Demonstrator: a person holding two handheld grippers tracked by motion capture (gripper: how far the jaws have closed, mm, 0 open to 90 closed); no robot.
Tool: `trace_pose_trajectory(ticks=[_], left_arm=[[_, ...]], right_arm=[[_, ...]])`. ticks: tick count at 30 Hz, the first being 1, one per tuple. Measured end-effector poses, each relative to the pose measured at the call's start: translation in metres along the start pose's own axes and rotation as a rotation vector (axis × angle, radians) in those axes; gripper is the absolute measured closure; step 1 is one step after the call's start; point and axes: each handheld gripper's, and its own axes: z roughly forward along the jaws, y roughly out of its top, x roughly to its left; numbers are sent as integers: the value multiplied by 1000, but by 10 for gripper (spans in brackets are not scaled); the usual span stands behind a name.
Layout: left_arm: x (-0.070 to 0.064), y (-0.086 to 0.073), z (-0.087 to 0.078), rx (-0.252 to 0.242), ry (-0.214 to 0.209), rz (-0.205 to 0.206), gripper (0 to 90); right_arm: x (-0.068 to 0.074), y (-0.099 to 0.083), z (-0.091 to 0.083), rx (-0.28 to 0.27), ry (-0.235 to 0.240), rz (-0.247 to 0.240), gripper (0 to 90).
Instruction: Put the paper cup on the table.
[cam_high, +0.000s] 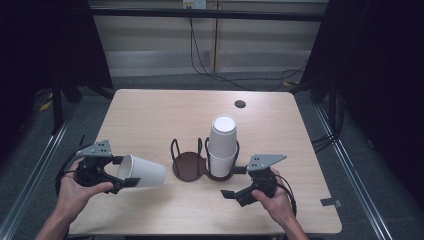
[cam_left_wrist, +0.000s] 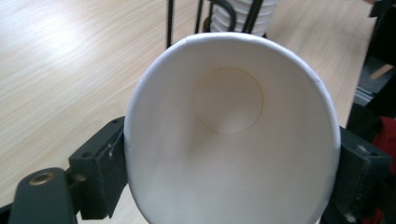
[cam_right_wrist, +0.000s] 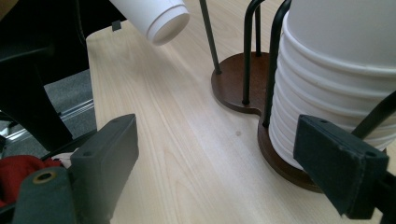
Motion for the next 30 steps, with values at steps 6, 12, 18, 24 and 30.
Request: trace_pose_trajectory(ticks=[6, 12, 18, 24, 30], left_arm=[[10, 3, -4, 33, 29, -15, 143], [20, 11, -9, 65, 64, -8, 143], [26, 19, -9, 100, 104, 0, 141], [38, 30, -7, 160, 164, 1, 138], [42, 40, 0, 206, 171, 23, 138]], right_arm=[[0, 0, 0, -4, -1, -12, 145], [0, 0, 0, -1, -10, -10, 145], [0, 0, 1, 4, -9, -11, 145], [1, 1, 2, 5, 5, -19, 145], [1, 1, 2, 10, -1, -15, 144]])
